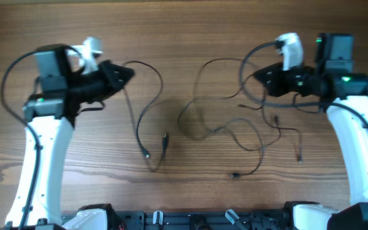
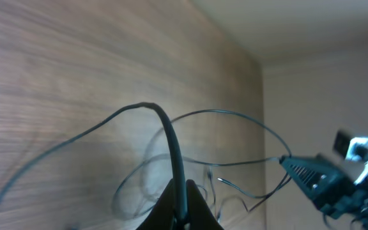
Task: Untangle cables
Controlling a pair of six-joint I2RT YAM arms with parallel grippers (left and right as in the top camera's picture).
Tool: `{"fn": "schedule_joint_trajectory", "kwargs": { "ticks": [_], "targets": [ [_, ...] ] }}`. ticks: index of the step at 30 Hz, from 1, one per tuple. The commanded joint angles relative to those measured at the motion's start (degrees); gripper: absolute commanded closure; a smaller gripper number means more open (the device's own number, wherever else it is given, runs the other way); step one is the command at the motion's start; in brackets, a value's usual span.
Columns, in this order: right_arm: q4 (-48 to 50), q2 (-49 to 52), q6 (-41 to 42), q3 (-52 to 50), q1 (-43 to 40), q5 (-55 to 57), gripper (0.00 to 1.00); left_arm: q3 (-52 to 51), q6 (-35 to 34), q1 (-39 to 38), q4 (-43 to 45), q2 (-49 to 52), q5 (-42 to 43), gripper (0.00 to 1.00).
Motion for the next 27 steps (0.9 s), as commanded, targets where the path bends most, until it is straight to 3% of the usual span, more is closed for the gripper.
{"fn": "schedule_joint_trajectory", "kwargs": {
  "ticks": [1,5,7,9,11,12,14,18,24,27],
  "targets": [
    [0.15,-0.96,-5.77,0.7,4.22,-4.79,0.95,0.26,1.49,-6.36,0.31,2.19,-4.57,0.96],
    [-0.44,-0.96,-5.81,0.7,8.63,-6.71,0.92,0.26,1.46,-10.93,1.66,3.8,-5.9,0.96],
    [-0.44,-0.96,-5.49,0.7,9.57,-2.75,0.55,0.26,1.46,-11.89,1.95,3.98,-6.43,0.96],
    [-0.42,-0.96,-0.61,0.7,9.57,8.66,0.48,0.26,1.44,-12.37,1.9,4.0,-6.4,0.95],
    [-0.44,-0.96,5.05,0.7,9.6,19.96,0.46,0.26,1.44,-12.87,1.7,4.0,-6.4,0.96],
    [-0.46,-0.96,6.47,0.7,9.6,19.96,0.46,0.26,1.2,-13.49,1.75,4.0,-6.4,0.95],
    [-0.7,-0.94,6.12,0.7,9.66,9.4,0.46,0.26,1.01,-14.97,2.78,4.0,-6.14,0.95],
    [-2.49,-0.83,-2.49,0.57,11.17,-8.76,0.46,0.26,1.05,-18.36,10.32,4.0,-1.29,0.96],
    [-3.41,-0.83,-5.81,0.57,17.62,-9.07,0.44,0.26,-3.23,-20.22,18.53,4.0,-0.15,0.96],
    [-0.02,-0.83,-5.55,0.57,20.26,-9.11,0.43,0.26,-10.1,-20.22,18.88,4.0,-0.17,0.96]
  ]
}}
